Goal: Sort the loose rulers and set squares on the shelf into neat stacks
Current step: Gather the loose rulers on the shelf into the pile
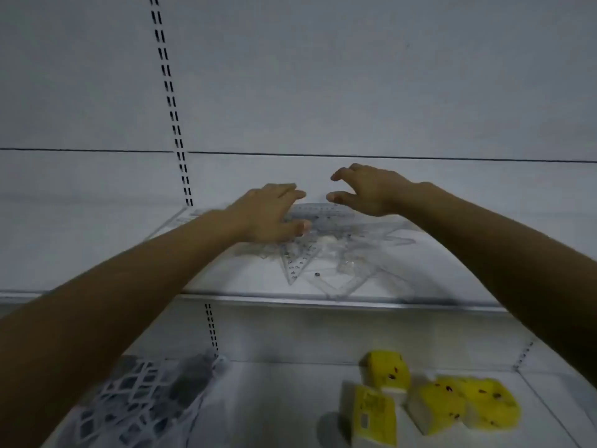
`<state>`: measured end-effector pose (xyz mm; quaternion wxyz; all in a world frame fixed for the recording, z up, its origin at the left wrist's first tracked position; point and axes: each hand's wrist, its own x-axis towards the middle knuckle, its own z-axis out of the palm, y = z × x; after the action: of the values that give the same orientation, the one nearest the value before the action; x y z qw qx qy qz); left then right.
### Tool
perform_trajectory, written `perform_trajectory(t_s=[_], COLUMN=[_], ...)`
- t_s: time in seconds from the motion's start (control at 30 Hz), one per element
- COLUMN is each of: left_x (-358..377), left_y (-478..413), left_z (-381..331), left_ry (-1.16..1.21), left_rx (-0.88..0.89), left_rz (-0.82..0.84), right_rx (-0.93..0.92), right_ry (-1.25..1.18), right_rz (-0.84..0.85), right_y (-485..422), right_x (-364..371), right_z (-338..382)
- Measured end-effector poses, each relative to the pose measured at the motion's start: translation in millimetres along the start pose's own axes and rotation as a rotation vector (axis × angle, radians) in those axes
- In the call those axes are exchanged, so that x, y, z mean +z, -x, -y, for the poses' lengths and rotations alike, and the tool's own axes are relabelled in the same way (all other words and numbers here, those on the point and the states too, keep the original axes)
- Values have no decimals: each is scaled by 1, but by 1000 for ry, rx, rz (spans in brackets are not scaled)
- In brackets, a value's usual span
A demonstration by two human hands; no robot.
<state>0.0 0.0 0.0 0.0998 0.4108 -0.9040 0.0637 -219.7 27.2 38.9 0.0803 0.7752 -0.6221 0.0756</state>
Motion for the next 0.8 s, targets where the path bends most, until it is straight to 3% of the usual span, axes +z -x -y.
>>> perform_trajectory(t_s=[0.1,0.23,0.37,0.63,0.8], left_x=[18,39,39,37,28], left_y=[-19,-21,-18,-25,-40], left_z=[-2,3,2,2,-2], left_ry=[138,294,298,376,265], left_rx=[-21,-52,45,-6,39], left_rz=[-8,-146,-238,-239,-252], right_rx=[-46,-140,-182,-295,-319], right_ry=[-74,-176,-410,-422,-432], right_rz=[-18,102,-4,-45,-216], right_y=[-14,-6,-4,1,-4], right_x=[11,55,78,78,85], right_z=[-26,-51,-64,-67,-68])
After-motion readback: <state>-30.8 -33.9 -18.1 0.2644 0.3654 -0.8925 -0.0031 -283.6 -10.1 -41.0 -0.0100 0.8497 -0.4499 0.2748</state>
